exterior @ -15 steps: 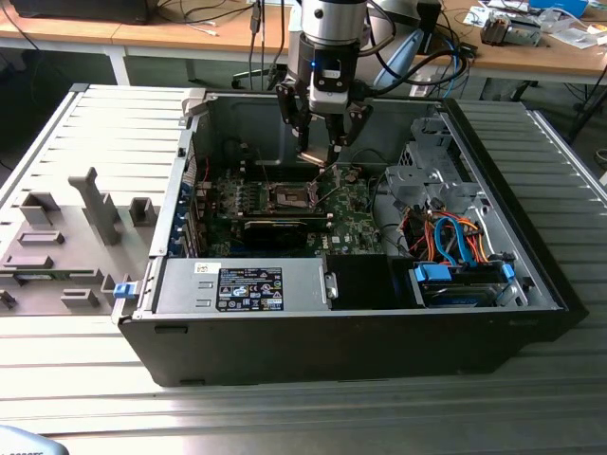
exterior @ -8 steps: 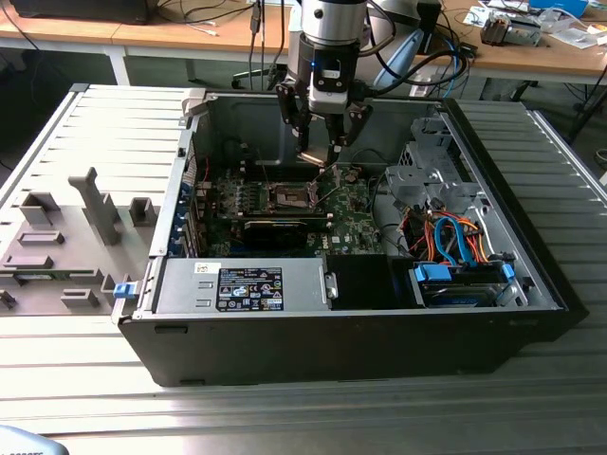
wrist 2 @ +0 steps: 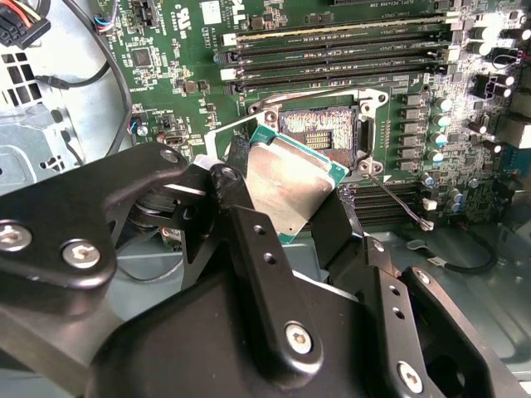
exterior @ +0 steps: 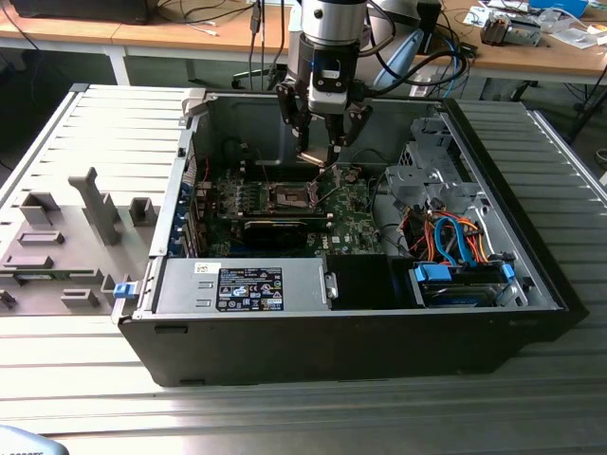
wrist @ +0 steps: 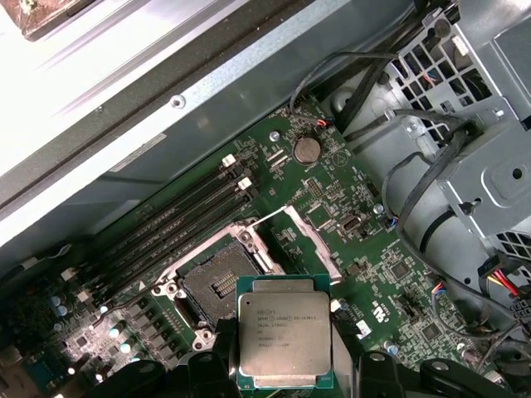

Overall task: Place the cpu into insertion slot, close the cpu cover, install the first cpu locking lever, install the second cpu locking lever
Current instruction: 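Place the cpu into insertion slot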

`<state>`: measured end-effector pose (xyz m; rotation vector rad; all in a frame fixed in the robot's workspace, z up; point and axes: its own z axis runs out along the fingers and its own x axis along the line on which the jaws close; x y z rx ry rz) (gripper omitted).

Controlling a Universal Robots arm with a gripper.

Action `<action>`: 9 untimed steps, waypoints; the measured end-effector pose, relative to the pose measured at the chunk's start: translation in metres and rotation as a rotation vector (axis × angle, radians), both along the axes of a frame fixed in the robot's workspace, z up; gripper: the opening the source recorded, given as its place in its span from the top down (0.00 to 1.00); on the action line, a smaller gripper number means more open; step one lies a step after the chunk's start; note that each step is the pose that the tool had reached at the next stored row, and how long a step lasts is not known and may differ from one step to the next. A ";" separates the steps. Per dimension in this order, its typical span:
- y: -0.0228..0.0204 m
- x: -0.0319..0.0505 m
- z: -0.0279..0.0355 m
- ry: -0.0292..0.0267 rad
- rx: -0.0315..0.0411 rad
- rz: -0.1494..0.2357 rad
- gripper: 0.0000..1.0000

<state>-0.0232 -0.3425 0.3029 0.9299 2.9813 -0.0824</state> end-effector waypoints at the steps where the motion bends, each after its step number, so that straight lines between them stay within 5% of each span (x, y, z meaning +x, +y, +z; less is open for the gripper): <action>1: 0.0000 0.0000 0.0000 0.0000 0.0000 -0.001 0.45; 9: 0.0000 0.0000 -0.0003 0.0000 0.0000 -0.006 0.45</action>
